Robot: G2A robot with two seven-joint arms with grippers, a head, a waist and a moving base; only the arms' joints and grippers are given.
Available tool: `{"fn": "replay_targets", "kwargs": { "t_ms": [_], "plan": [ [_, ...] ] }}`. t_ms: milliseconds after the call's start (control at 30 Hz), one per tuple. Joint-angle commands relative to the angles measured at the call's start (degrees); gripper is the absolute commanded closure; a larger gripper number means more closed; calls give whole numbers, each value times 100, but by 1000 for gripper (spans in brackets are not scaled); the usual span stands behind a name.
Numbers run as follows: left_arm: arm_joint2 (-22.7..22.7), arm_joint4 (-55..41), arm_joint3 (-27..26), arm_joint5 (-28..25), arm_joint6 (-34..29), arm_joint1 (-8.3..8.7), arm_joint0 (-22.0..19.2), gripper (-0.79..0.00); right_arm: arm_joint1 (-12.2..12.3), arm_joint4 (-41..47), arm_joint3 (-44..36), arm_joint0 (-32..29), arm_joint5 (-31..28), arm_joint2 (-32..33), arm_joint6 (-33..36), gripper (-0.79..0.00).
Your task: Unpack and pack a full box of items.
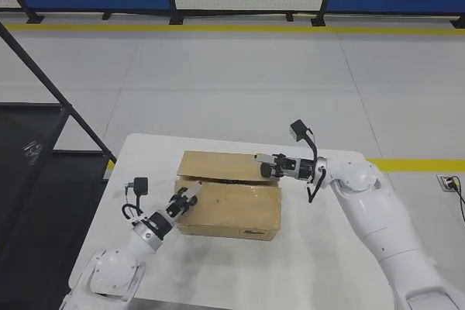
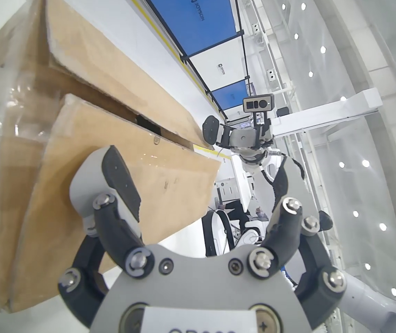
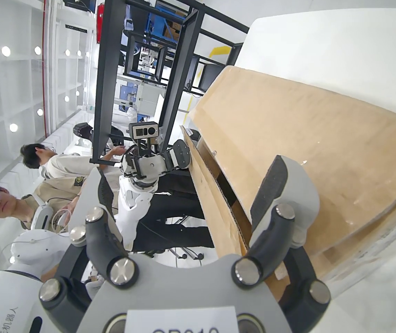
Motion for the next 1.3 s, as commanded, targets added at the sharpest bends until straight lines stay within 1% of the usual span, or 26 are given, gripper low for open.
{"fn": "replay_targets", "kwargs": {
  "t_ms": [0,100,367,533,667,833,933,1033,1133,1267],
  "plan": [
    [64,111,-3,45,62,-11,-32,-785,-27,106,50,40,94,-47,55,-785],
    [150,299,21,130,216,-31,-78,-785,-57,235,99,77,69,-104,199,-785],
    [400,728,125,195,462,-87,-221,-785,-29,86,-112,-27,-1,-145,272,-785],
    [360,849,158,177,690,-107,-264,-785,21,-14,-265,-231,-35,-104,227,-785],
    [42,761,105,54,994,-95,-165,-785,61,-93,-378,-401,-21,-70,166,-785],
    [-677,518,-44,-5,1378,-48,111,-785,93,-7,-452,-550,-65,23,4,-785],
    [-1105,438,-99,18,1603,-22,318,-785,110,11,-486,-609,-40,42,27,-785],
    [-1432,293,-172,97,1827,-15,534,-785,112,60,-465,-631,-14,34,64,-785],
    [-1619,229,-317,157,1885,-12,721,-785,105,123,-417,-631,-23,20,83,-785],
    [-1619,229,-317,157,1885,-12,721,-785,105,123,-417,-631,-23,20,83,-785]
  ]
}}
